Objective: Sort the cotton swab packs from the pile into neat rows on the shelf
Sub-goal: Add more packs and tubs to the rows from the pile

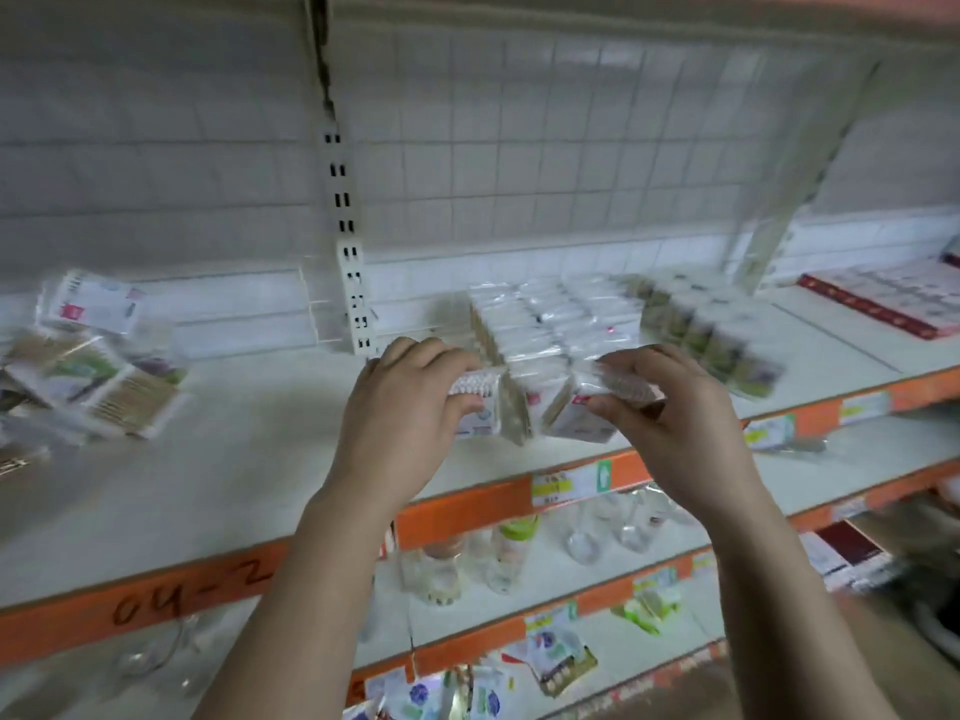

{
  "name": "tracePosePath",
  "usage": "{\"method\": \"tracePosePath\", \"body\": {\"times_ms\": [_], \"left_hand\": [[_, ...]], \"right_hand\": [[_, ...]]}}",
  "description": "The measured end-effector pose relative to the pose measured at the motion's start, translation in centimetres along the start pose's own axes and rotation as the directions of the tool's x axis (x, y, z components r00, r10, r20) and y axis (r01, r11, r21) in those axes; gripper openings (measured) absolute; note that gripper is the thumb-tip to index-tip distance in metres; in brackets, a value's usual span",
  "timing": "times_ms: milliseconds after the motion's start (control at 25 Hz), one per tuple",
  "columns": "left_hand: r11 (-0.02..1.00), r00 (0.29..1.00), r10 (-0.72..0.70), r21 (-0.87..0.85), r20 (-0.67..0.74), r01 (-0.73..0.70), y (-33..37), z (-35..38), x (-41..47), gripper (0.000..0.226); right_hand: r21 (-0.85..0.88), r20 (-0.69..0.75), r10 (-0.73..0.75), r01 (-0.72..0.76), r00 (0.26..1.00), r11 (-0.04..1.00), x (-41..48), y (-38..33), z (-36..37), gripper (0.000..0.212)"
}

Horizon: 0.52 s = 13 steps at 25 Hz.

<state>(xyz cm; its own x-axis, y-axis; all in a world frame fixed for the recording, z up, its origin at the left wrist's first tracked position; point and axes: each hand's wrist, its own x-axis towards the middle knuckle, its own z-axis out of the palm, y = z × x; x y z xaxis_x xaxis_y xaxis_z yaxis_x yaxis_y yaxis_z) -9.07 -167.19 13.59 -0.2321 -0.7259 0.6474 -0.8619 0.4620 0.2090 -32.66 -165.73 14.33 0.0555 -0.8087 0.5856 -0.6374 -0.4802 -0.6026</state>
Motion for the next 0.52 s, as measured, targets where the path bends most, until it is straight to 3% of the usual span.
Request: {"method": "tracePosePath", "body": {"times_ms": [280, 520], "left_hand": [[0.997, 1.0, -0.014, -0.081, 0.017, 0.016, 9.6, 6.5, 3.4, 0.031], [0.996, 0.999, -0.034, -0.083, -0.007, 0.033, 10.8, 8.4, 6.9, 0.031]], "right_hand": [[-0.139, 0.008, 0.028, -0.026, 1.0, 0.99, 0.0, 8.6, -8.5, 0.027], [-0.203, -0.016, -0.028, 0.024, 0.999, 0.979, 3.8, 13.3, -9.0, 0.026]]}}
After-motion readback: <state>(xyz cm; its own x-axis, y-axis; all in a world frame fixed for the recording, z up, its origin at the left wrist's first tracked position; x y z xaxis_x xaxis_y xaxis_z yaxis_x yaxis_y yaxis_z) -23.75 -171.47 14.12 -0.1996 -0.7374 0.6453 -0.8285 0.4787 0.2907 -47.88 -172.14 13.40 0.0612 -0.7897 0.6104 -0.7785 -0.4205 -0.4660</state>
